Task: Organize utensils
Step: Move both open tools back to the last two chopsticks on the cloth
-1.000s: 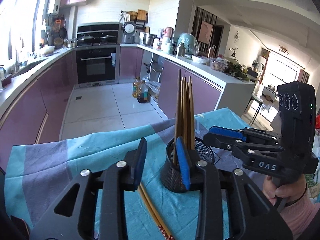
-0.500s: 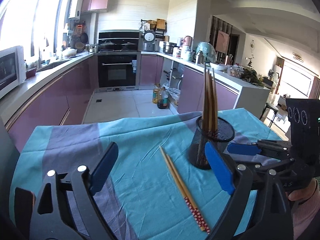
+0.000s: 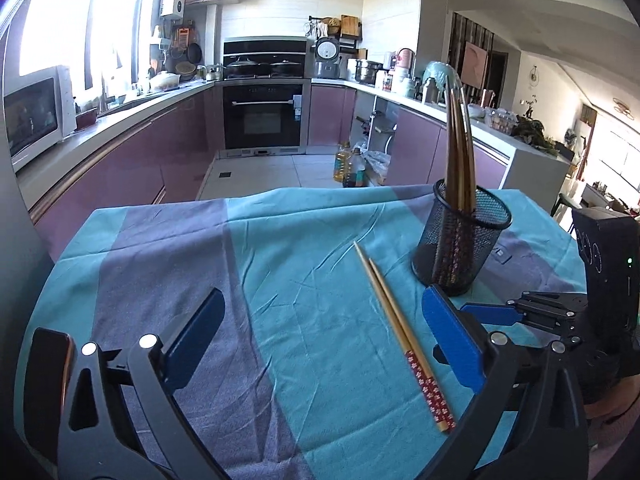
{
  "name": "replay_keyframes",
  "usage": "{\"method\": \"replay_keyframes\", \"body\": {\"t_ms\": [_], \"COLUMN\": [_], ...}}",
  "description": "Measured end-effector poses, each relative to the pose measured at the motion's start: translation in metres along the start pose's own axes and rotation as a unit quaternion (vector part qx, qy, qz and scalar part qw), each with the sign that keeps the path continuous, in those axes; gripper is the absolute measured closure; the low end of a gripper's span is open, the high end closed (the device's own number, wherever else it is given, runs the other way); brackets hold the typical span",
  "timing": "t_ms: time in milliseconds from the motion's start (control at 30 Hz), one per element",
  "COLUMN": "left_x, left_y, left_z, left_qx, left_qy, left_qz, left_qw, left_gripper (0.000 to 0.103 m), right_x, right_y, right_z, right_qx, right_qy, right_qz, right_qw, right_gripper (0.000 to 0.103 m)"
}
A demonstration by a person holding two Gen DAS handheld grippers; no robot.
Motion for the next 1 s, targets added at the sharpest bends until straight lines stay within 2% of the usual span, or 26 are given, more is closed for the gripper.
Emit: {"method": "replay_keyframes", "body": {"t_ms": [800, 1000], "left_x": [0.015, 0.019], "left_y": [-0.017, -0.02], "left_z": [0.0, 0.002], "left_qx": [-0.003, 0.002], "left_qy": [0.001, -0.003], "left_qz": [-0.025, -0.031], "left_qw": [0.9997, 0.9995], "left_gripper": [0.007, 0.011], "right_x": [0.017, 0.012], "right_y": [-0.005, -0.007], "right_z": [-0.006, 0.0], "right_qx": [-0.02, -0.012], "right_qy": [-0.052, -0.052], "right_qz": [-0.018, -0.02], "right_qw": [0.998, 0.998], "right_gripper": [0.047, 0.055]}}
Point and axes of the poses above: each gripper's, at about its wrist camera, not at the fingertips, and x roughly the way its jaws point, z to its right, y to its top, the point moved 8 cm from there along x, roughly the way its jaws point, and after that the axes turned 6 degrees about -z, right-handed, at the moved point
